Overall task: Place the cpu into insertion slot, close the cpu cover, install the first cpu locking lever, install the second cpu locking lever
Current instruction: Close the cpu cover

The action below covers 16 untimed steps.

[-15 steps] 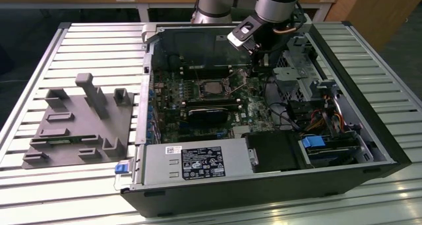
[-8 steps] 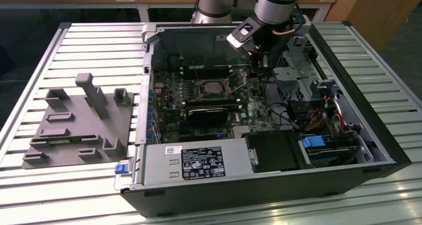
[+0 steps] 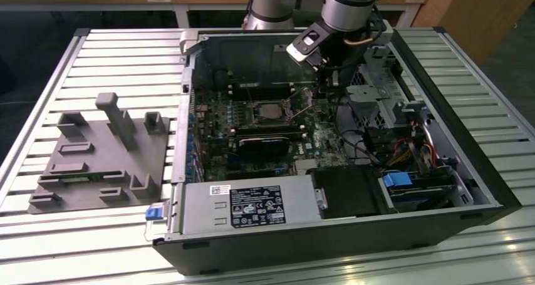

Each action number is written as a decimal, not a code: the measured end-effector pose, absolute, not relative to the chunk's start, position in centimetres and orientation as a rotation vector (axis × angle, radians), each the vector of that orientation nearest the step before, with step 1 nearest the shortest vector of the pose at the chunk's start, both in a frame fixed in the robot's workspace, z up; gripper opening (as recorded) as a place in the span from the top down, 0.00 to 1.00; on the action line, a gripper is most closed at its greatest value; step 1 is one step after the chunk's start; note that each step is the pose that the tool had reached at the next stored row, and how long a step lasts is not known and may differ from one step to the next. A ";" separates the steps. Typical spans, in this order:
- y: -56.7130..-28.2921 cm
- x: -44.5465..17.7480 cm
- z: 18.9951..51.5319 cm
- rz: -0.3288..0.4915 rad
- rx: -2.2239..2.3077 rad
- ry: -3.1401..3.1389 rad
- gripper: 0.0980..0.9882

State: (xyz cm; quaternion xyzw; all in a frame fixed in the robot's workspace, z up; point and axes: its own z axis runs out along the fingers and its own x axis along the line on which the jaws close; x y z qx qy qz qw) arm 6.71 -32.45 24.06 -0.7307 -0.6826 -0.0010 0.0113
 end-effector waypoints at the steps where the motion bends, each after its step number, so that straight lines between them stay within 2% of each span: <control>1: -32.4 6.7 24.1 -0.003 -2.279 -2.129 0.99; 4: -32.4 6.7 24.0 0.001 -2.277 -2.127 0.99; 9: -32.4 6.8 24.0 0.069 -2.247 -2.098 0.99; 16: -32.4 6.7 24.0 0.070 -2.247 -2.097 0.99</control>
